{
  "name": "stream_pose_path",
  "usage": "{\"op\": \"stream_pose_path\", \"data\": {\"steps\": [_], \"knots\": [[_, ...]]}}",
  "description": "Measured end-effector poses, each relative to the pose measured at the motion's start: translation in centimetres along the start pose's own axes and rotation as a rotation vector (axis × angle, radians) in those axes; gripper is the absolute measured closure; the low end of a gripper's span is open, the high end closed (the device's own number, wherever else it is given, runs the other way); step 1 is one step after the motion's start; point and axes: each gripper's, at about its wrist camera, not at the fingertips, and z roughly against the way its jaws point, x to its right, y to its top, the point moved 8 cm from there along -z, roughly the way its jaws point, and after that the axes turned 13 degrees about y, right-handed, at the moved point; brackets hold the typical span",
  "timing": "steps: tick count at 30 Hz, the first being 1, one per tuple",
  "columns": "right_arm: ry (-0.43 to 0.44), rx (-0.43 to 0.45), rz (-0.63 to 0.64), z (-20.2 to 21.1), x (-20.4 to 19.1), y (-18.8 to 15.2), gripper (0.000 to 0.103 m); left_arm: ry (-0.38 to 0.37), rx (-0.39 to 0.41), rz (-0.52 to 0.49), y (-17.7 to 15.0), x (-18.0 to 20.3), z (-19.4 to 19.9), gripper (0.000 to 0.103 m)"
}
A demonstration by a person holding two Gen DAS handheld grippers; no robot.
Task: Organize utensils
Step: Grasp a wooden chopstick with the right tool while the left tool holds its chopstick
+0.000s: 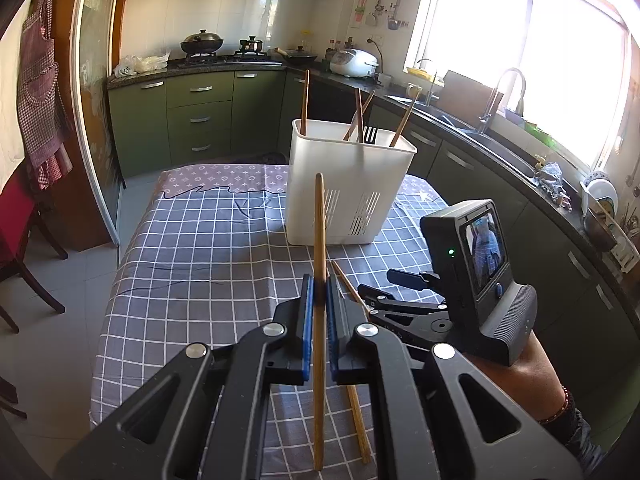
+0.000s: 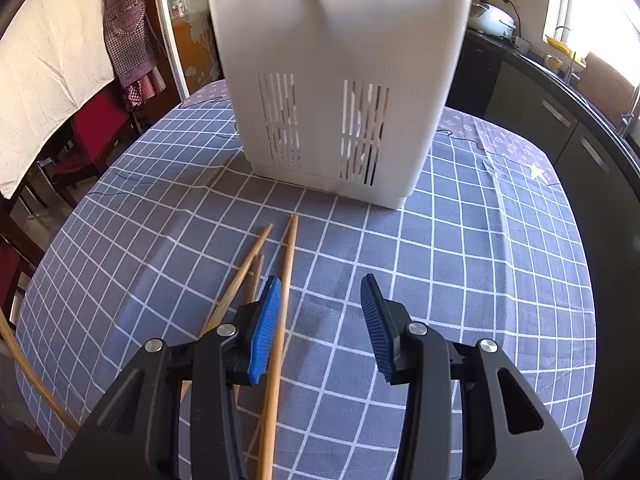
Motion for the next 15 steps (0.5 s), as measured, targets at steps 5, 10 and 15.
{"op": "stream_pose_path", "data": {"steps": [5, 10, 15], "knots": [[-0.006, -0.047, 0.021, -1.6, -0.8, 0.1, 0.069, 0.002, -0.001, -0.002, 0.0, 0.0, 0.1, 0.097], [-0.01, -0.061, 0.01, -2.3, -0.8, 0.5, 0.073, 0.002, -0.002, 0.0, -0.1, -0.2, 0.2, 0.097], [0.012, -0.064, -0.017, -2.7, -0.3, 1.1, 0.073, -0.003, -0.006, -0.003, -0.2, -0.2, 0.2, 0.097]]}}
